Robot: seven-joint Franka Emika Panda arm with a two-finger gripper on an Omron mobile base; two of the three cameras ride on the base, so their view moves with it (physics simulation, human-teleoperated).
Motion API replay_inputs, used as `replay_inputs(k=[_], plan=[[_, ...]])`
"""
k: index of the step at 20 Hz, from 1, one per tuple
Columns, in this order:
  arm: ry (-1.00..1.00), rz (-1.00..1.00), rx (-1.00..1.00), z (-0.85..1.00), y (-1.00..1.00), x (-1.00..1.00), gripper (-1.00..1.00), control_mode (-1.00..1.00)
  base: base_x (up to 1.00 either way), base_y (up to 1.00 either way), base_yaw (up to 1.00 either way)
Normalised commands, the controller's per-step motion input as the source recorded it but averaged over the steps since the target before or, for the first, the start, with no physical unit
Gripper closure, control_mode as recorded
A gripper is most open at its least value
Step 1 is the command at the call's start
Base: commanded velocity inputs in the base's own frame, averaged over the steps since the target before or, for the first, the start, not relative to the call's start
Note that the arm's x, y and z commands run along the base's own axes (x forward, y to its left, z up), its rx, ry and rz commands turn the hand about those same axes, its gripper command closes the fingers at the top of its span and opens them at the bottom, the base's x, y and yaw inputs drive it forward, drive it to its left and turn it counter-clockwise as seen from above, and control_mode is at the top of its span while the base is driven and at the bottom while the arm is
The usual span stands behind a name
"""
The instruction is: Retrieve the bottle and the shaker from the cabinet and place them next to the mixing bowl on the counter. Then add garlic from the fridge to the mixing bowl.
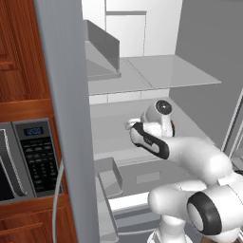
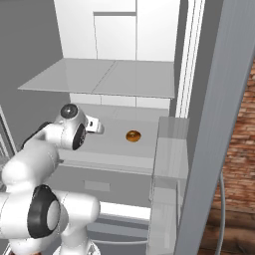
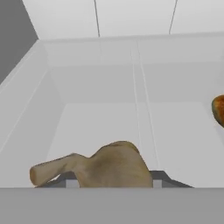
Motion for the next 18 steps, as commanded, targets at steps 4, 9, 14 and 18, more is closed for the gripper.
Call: replay_inputs(k=[4,9,14,18], plan=[[0.00,-0.02,0.00,0.35,-0.01,-0.76,1.00,-1.00,0.00,0.00,0.00],[0.00,-0.03,0.00,0.14,0.00,-0.78,1.00,-1.00,0.00,0.00,0.00],[0.00,-0.03,0.00,0.45,-0.03,-0.40,1.00,-1.00,0.00,0.00,0.00],[0.06,-0.04,0.00,0.66,-0.03,-0.36,1.00,-1.00,0.00,0.00,0.00]])
